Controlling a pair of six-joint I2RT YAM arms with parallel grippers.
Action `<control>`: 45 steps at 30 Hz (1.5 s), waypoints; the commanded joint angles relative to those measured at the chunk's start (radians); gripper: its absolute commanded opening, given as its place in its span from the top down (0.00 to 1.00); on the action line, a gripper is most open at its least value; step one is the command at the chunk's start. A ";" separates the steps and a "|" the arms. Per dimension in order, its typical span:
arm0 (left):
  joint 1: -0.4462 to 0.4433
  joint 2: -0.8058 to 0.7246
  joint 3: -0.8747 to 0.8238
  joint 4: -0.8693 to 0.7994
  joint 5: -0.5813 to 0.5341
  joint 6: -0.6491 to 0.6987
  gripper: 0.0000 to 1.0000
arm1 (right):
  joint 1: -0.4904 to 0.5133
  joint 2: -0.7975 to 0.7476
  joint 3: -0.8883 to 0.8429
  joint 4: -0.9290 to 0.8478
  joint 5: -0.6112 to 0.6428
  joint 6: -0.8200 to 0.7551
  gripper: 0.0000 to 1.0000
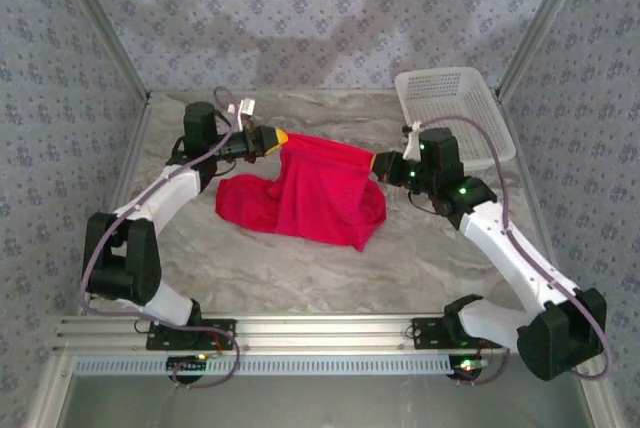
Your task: Fold the inside-out t-shirt
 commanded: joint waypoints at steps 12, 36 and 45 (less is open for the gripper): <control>0.117 -0.121 -0.036 -0.730 -0.764 0.371 0.46 | -0.072 0.087 0.055 -0.092 0.055 0.016 1.00; 0.188 0.194 -0.040 -0.564 -0.864 0.353 0.91 | -0.122 0.085 0.096 -0.096 -0.001 0.017 1.00; 0.370 -0.115 0.308 -0.584 -0.545 0.209 1.00 | -0.295 0.138 0.651 -0.366 -0.065 -0.062 1.00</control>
